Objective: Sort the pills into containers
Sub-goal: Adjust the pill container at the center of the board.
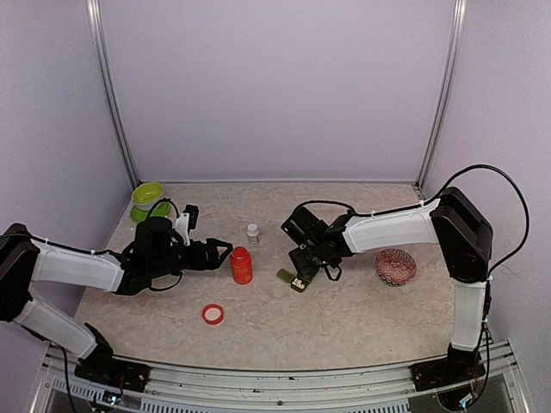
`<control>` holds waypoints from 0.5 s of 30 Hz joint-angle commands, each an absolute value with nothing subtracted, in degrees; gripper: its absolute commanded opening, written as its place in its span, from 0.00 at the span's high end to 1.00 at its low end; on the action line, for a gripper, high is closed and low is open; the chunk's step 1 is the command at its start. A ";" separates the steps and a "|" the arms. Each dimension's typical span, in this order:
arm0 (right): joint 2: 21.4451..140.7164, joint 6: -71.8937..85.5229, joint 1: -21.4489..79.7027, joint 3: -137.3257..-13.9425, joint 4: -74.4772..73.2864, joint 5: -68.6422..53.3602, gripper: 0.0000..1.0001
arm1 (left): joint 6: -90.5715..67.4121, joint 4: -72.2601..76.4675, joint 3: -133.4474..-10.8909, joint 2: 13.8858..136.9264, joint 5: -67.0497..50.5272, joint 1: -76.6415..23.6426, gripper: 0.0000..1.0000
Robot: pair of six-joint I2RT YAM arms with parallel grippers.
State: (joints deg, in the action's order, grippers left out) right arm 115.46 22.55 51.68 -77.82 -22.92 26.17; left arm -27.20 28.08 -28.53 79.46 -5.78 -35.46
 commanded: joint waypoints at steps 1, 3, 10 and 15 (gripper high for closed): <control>112.20 23.89 51.18 -75.90 -22.94 27.16 0.32 | -27.38 29.44 -28.45 79.41 -5.98 -35.79 0.01; 111.70 23.97 51.16 -75.32 -22.98 27.22 0.32 | -27.37 29.44 -28.46 79.48 -5.98 -35.77 0.01; 110.82 24.40 51.03 -72.85 -23.19 27.47 0.32 | -26.89 29.77 -28.44 79.18 -6.47 -35.90 0.01; 109.53 24.63 51.02 -71.68 -23.03 27.54 0.32 | -25.12 31.07 -26.94 75.26 -5.87 -36.64 0.01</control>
State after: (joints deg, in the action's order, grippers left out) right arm 111.70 23.73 51.62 -72.93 -22.44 26.83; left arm -26.74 28.34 -28.42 79.00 -5.78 -35.66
